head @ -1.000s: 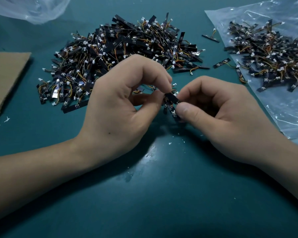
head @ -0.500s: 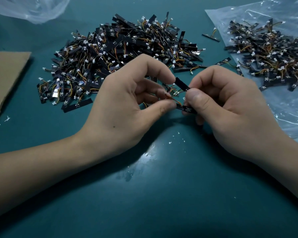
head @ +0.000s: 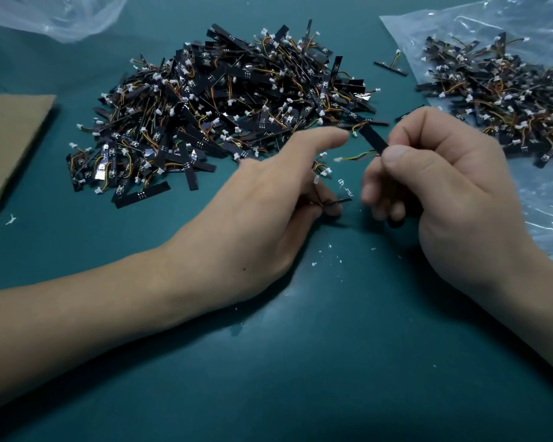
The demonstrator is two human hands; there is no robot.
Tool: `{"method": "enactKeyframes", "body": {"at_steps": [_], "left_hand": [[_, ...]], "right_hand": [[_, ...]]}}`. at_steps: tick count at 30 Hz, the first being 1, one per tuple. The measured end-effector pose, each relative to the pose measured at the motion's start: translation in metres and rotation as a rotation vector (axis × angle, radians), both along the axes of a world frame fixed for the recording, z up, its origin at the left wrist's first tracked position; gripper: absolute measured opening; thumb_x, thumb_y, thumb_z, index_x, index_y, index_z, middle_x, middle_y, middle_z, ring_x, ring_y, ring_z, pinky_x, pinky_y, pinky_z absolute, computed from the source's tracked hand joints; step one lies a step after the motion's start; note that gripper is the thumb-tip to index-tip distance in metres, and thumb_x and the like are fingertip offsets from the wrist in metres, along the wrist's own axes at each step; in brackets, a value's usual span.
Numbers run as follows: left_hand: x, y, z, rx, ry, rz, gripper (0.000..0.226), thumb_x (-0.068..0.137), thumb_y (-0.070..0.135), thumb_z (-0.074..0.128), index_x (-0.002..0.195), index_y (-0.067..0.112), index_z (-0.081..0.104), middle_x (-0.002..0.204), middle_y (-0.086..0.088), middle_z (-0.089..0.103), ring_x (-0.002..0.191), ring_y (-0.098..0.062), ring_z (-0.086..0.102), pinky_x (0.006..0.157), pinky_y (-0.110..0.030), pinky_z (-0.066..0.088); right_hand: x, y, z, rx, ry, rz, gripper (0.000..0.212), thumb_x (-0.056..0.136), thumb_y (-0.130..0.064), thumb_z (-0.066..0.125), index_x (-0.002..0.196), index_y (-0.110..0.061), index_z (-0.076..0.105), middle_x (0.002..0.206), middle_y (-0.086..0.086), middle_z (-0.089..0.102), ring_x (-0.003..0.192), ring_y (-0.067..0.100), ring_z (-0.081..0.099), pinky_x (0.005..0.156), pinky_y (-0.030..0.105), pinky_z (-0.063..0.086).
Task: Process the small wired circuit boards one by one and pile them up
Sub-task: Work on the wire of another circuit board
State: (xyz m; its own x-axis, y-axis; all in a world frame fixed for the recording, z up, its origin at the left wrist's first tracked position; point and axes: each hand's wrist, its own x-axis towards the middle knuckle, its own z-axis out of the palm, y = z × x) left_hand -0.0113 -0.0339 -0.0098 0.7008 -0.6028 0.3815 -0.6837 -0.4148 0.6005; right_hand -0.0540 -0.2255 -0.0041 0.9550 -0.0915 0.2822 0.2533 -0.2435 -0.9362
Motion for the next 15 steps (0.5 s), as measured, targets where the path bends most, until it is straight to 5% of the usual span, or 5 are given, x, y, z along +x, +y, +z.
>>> {"method": "enactKeyframes", "body": {"at_steps": [5, 8, 15], "left_hand": [[0.002, 0.002, -0.001, 0.070, -0.069, 0.050, 0.035, 0.090, 0.009, 0.066, 0.119, 0.028, 0.064, 0.094, 0.026, 0.072, 0.098, -0.003, 0.061, 0.095, -0.034, 0.028], [0.004, 0.004, 0.002, 0.065, 0.009, 0.113, 0.028, 0.093, 0.021, 0.062, 0.116, 0.036, 0.057, 0.094, 0.034, 0.070, 0.109, 0.003, 0.060, 0.098, -0.039, 0.025], [0.009, 0.005, 0.004, -0.012, 0.061, 0.225, 0.018, 0.097, 0.025, 0.066, 0.093, 0.042, 0.062, 0.104, 0.029, 0.070, 0.113, 0.003, 0.059, 0.106, -0.037, 0.023]], "right_hand": [[0.014, 0.006, 0.013, -0.057, 0.171, 0.275, 0.032, 0.089, -0.006, 0.043, 0.060, -0.020, 0.045, 0.039, -0.007, 0.047, 0.043, 0.004, 0.054, 0.049, 0.026, 0.043], [0.008, 0.000, 0.006, -0.079, 0.064, -0.027, 0.024, 0.094, -0.014, 0.054, 0.071, -0.023, 0.052, 0.052, -0.003, 0.058, 0.047, 0.014, 0.051, 0.045, 0.038, 0.040], [0.003, 0.002, 0.002, -0.083, -0.018, -0.056, 0.016, 0.092, -0.025, 0.055, 0.077, -0.026, 0.053, 0.059, 0.009, 0.058, 0.049, 0.024, 0.045, 0.047, 0.032, 0.036]]}}
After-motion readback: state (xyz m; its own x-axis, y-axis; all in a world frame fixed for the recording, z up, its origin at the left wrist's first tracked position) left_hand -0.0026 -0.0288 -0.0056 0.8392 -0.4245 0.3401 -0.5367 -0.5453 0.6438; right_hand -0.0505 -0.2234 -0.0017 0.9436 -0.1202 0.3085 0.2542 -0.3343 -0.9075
